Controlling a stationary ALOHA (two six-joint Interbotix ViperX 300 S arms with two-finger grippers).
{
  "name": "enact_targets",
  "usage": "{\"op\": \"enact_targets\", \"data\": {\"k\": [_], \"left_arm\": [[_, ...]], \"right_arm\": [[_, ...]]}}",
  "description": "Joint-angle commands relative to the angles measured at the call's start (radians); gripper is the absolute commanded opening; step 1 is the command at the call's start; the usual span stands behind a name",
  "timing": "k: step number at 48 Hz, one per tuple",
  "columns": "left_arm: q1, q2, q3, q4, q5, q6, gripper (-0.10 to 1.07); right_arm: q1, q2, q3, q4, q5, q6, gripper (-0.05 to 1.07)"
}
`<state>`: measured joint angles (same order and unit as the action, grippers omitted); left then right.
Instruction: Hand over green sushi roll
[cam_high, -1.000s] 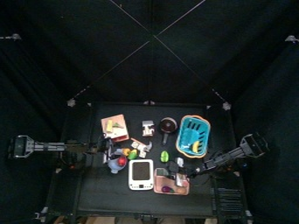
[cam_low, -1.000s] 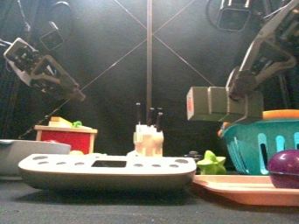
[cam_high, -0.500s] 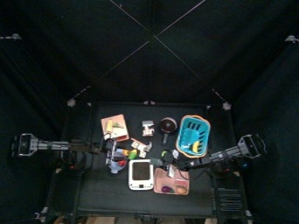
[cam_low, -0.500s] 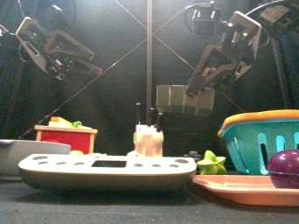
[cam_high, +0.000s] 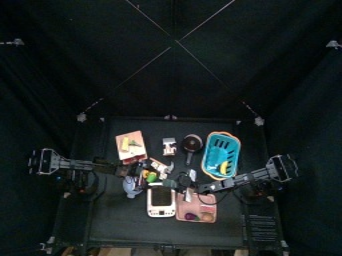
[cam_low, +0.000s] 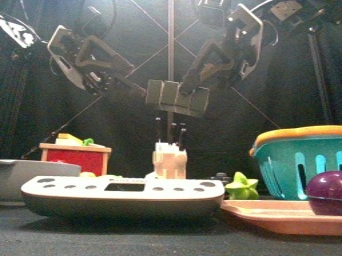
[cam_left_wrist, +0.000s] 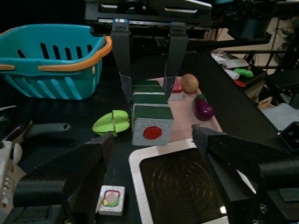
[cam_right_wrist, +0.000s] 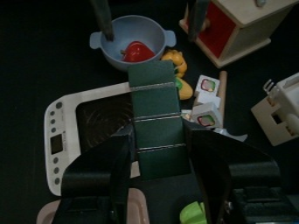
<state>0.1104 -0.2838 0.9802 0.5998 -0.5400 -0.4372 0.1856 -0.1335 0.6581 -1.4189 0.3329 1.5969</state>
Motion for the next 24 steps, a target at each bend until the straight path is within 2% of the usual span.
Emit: {"op": "enact_targets", "data": {"k": [1,24], "left_arm": [[-0.003,0.023,-0.043,-0.008,-0.008,0.005,1.03],[0.009,0.143,-0.130,-0.046,-0.008,0.011,1.03]], "right_arm": [[-0.015,-0.014,-0.034,-0.011,0.002,-0.002,0.65],[-0.049,-0.009,-0.051,-0.011,0.002,0.002,0.65]]}}
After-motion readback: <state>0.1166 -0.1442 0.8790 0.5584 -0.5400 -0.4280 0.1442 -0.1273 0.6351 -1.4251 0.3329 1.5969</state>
